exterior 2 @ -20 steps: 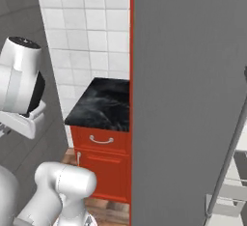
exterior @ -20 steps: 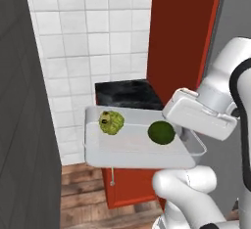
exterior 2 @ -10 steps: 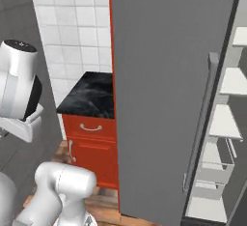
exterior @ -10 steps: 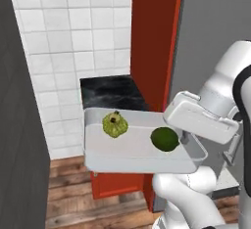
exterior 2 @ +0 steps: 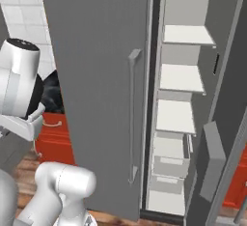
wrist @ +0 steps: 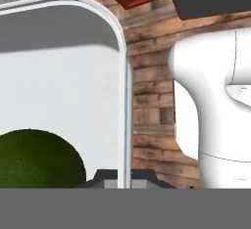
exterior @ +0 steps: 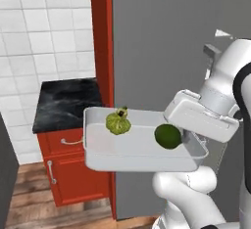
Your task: Take the lime and broccoli out of the freezer and place them in the tupperware container on the counter. Then put the tupperware containing the vegetables back in the freezer.
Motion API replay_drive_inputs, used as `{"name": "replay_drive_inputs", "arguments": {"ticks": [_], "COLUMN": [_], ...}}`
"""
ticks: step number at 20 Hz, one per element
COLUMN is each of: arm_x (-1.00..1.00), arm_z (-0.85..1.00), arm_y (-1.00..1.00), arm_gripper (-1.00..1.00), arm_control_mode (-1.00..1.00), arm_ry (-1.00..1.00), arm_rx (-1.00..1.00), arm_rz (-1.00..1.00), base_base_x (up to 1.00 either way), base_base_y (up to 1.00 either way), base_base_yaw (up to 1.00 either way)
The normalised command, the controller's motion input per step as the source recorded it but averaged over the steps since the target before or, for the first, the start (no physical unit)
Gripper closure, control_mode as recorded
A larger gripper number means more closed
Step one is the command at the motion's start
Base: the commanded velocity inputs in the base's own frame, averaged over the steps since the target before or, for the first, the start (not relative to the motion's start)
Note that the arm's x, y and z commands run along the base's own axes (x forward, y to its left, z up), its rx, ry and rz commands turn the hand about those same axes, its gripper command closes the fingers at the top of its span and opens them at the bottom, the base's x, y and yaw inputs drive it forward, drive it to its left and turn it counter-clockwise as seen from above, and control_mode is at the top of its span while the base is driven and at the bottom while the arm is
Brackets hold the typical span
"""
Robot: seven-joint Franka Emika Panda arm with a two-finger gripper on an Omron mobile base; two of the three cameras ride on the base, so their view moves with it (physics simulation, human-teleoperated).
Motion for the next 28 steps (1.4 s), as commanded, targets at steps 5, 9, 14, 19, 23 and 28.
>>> {"name": "replay_drive_inputs", "arguments": {"ticks": [5,9,14,19,23,28], "arm_x": [0.00,0.00,0.00,0.00,0.00,0.00], "arm_z": [0.00,0.00,0.00,0.00,0.00,0.00], "arm_y": [0.00,0.00,0.00,0.00,0.00,0.00], "arm_gripper": [1.00,1.00,1.00,1.00,1.00,1.00], "arm_control_mode": [1.00,1.00,1.00,1.00,1.00,1.00], "arm_ry": [0.00,0.00,0.00,0.00,0.00,0.00], "arm_rx": [0.00,0.00,0.00,0.00,0.00,0.00], "arm_rz": [0.00,0.00,0.00,0.00,0.00,0.00], "base_base_x": [0.22,0.33,0.47,0.42,0.41,0.17], "base_base_y": [-0.70,-0.64,-0.64,-0.50,-0.21,-0.04], "base_base_yaw": [0.04,0.07,0.08,0.03,0.00,0.00]}}
